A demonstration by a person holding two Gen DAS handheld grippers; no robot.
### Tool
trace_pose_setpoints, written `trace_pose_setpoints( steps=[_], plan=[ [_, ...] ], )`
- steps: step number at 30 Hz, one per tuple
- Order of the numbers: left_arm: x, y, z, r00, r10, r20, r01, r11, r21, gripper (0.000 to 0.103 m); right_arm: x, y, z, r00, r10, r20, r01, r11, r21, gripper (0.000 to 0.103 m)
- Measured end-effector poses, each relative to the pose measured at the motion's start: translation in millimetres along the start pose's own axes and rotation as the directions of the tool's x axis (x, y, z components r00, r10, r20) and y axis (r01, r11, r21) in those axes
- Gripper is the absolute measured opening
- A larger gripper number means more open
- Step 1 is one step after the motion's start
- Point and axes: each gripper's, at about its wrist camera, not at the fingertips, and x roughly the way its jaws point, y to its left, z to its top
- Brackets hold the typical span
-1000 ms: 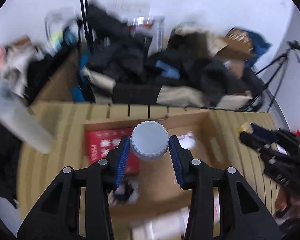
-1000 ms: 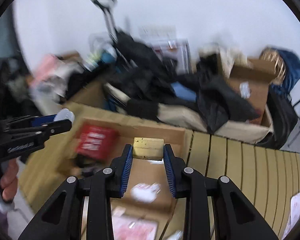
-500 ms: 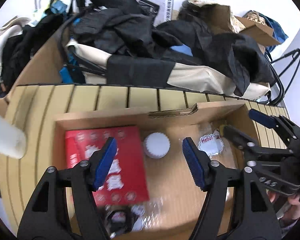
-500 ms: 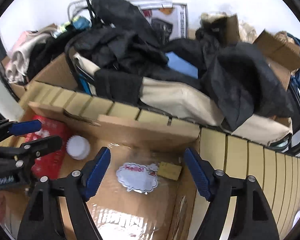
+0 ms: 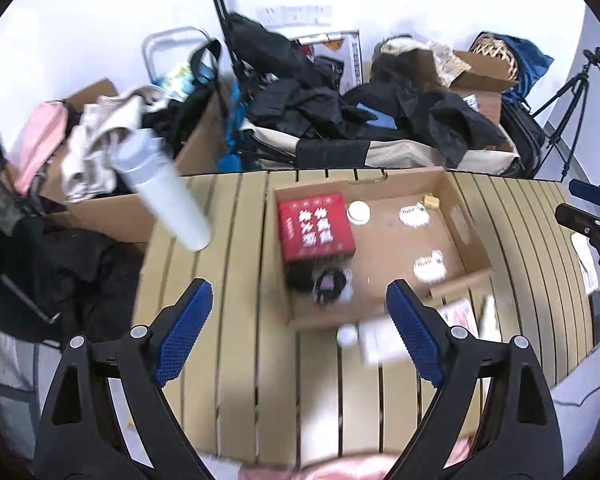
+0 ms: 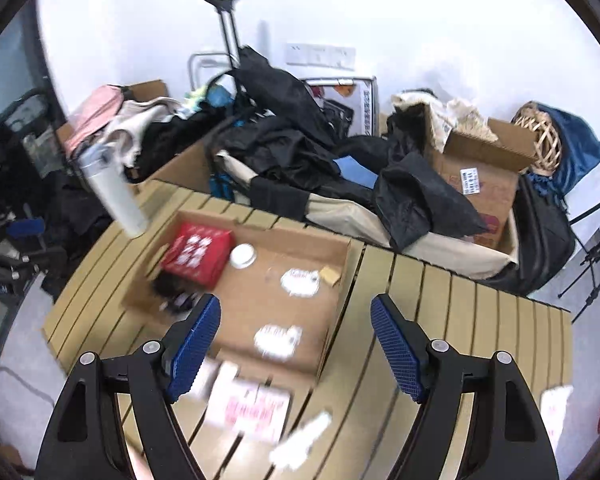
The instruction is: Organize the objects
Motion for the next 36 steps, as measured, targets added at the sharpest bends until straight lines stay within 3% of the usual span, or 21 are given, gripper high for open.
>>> trace_pose_setpoints(
  steps=[3, 5, 8, 10, 12, 13, 16, 18, 22, 26, 33, 36],
  plan=[
    [-55, -2, -39, 0.998, -0.010, 0.062, 0.011, 1.000, -0.015, 0.091, -52, 21, -31, 0.996, 0.055, 0.067, -0.054, 0.998, -0.017, 0.081],
    [-90, -8, -82, 0.987, -0.077, 0.138, 0.077, 0.997, 0.002, 0.102, -80, 34, -58, 0.987, 0.111, 0.112, -0.111, 0.994, -0.006, 0.081],
    [-127, -22, -148, 0.970, -0.102, 0.221, 0.100, 0.995, 0.020, 0.103, -118, 56, -120, 0.966, 0.162, 0.204, -0.166, 0.986, 0.003, 0.082],
    [-145, -31, -189, 0.956, -0.099, 0.276, 0.101, 0.995, 0.009, 0.103, -131, 75, -166, 0.964, 0.078, 0.253, -0.086, 0.996, 0.020, 0.082],
    [-153, -38, -217, 0.948, -0.083, 0.307, 0.089, 0.996, -0.007, 0.103, -132, 92, -201, 0.965, -0.076, 0.249, 0.068, 0.997, 0.043, 0.082],
    [-156, -42, -232, 0.944, -0.077, 0.321, 0.086, 0.996, -0.014, 0.103, -130, 100, -218, 0.971, -0.085, 0.223, 0.079, 0.996, 0.036, 0.082],
    [-157, -47, -264, 0.946, -0.034, 0.321, 0.048, 0.998, -0.035, 0.103, -131, 108, -252, 0.981, 0.042, 0.191, -0.055, 0.997, 0.062, 0.082],
    [-157, -47, -273, 0.953, -0.012, 0.304, 0.032, 0.998, -0.061, 0.103, -132, 112, -265, 0.980, 0.076, 0.185, -0.090, 0.994, 0.070, 0.082],
    [-154, -47, -278, 0.961, -0.002, 0.277, 0.022, 0.997, -0.069, 0.103, -136, 113, -282, 0.980, 0.007, 0.201, -0.026, 0.995, 0.094, 0.082],
    [-154, -47, -278, 0.961, 0.000, 0.276, 0.022, 0.997, -0.077, 0.103, -134, 112, -293, 0.983, -0.003, 0.184, -0.014, 0.995, 0.094, 0.082],
    [-125, -50, -278, 0.979, -0.003, 0.204, 0.020, 0.997, -0.078, 0.103, -121, 97, -302, 0.985, 0.093, 0.145, -0.112, 0.985, 0.130, 0.082],
    [-103, -46, -275, 0.987, -0.019, 0.161, 0.034, 0.995, -0.091, 0.103, -109, 94, -306, 0.990, 0.083, 0.111, -0.098, 0.986, 0.136, 0.082]
  ],
)
